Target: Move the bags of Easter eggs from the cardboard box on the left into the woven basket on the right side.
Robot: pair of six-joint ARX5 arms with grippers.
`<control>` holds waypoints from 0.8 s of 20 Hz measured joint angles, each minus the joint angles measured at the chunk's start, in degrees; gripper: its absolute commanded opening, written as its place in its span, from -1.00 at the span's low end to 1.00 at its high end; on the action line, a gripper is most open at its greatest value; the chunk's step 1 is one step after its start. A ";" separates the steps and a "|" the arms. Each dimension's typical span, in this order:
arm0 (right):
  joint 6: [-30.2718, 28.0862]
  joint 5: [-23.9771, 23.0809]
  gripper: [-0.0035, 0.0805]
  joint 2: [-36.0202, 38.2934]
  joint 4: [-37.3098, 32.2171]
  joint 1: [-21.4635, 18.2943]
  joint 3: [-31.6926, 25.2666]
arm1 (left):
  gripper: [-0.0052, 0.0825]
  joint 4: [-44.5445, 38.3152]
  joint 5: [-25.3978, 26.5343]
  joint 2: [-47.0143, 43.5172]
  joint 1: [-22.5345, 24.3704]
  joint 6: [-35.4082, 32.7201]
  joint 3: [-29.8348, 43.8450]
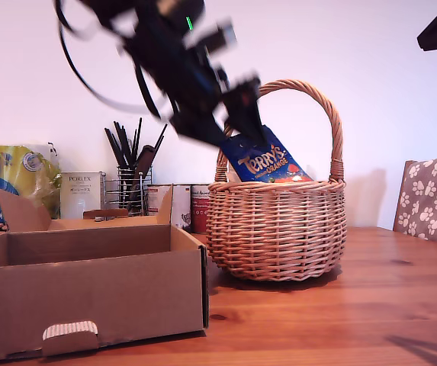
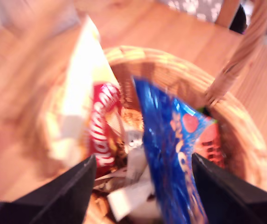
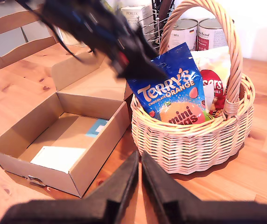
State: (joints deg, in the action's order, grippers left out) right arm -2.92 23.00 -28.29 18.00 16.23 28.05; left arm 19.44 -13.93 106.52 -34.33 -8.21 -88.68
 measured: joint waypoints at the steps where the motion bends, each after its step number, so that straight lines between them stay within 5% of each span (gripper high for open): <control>1: 0.00 0.00 -0.95 0.00 0.00 0.00 0.00 | 0.09 1.84 0.90 -1.92 0.24 -0.70 -0.02; 5: 0.00 0.00 -0.95 0.00 0.02 0.00 0.00 | -0.16 9.07 2.99 -6.14 1.92 -2.34 -0.04; 8: 0.00 -0.02 -0.95 0.00 0.02 0.00 0.00 | -0.56 13.22 3.08 -6.23 3.63 -2.49 -0.04; 16: -0.15 -1.11 -0.95 0.00 0.00 0.00 0.02 | -0.93 17.25 0.76 -12.90 9.51 -7.37 5.44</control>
State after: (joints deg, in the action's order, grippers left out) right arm -3.07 21.89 -28.29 18.00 16.23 28.08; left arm 36.69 -13.17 93.62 -24.82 -15.57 -83.24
